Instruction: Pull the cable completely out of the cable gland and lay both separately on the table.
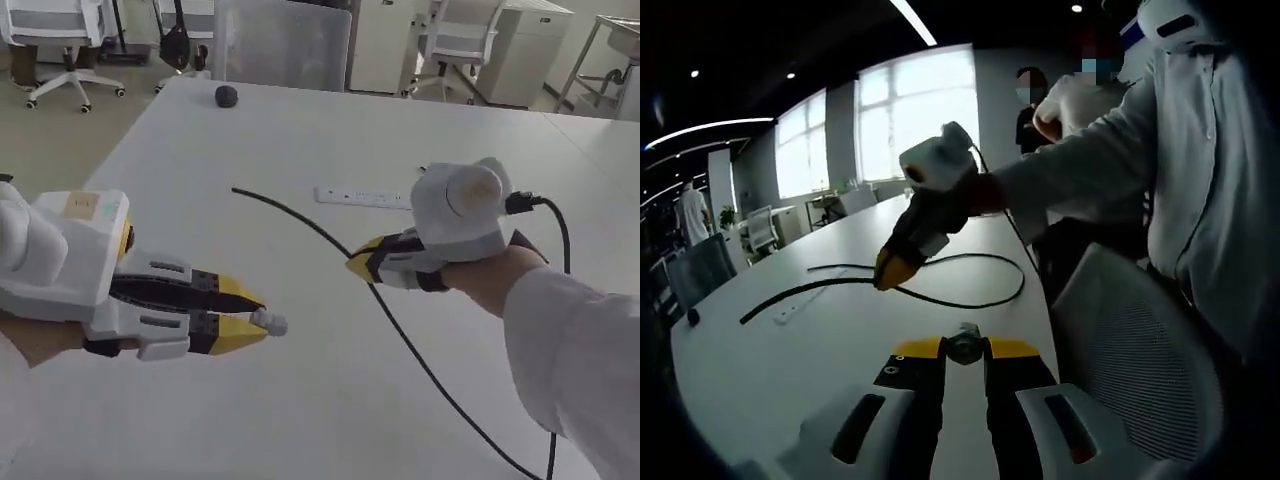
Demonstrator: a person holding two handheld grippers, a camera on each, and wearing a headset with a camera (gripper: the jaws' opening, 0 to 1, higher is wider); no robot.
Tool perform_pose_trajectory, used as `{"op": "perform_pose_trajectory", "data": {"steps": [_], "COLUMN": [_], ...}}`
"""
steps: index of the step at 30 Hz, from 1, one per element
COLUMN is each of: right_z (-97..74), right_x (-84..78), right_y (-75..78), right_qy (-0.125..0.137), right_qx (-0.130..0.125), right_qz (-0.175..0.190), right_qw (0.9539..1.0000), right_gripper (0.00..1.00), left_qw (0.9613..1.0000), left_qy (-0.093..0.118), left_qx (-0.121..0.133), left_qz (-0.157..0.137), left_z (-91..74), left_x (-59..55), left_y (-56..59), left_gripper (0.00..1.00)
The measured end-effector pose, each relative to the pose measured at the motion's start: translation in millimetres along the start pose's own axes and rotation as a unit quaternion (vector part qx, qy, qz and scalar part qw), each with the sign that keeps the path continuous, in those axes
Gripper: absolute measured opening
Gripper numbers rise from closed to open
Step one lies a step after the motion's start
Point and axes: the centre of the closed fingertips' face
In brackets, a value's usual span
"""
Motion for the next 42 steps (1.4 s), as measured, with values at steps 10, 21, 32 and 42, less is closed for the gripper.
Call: {"op": "perform_pose_trajectory", "data": {"steps": [10,21,32,42], "right_z": [22.9,58.7,98.4,121.1], "right_x": [10.5,-24.2,-62.9,-90.3], "right_y": [47.9,90.7,93.9,96.6], "right_qy": [0.016,0.003,-0.039,-0.069], "right_qx": [-0.045,-0.076,-0.081,-0.07], "right_qz": [0.056,0.135,0.159,0.158], "right_qw": [0.9973,0.988,0.9831,0.9826], "right_gripper": [0.0,0.0,0.0,0.0], "left_qw": [0.9999,0.9993,0.9982,0.9975], "left_qy": [0.004,0.006,0.01,0.009], "left_qx": [0.011,0.027,0.043,0.05], "left_qz": [-0.013,-0.026,-0.041,-0.049], "left_z": [-3.0,-8.6,-11.8,-13.9], "left_x": [-2.4,-5.2,-8.1,-12.9], "left_y": [-6.6,-15.8,-26.9,-34.1], "left_gripper": [0.15,0.15,0.15,0.15]}}
Point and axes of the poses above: the centre of the closed fingertips' face, and the gripper's own axes: z roughly forward along the fingers, y roughly to its right, x roughly out of its top, and after that the axes turned 14 degrees about x, right-handed
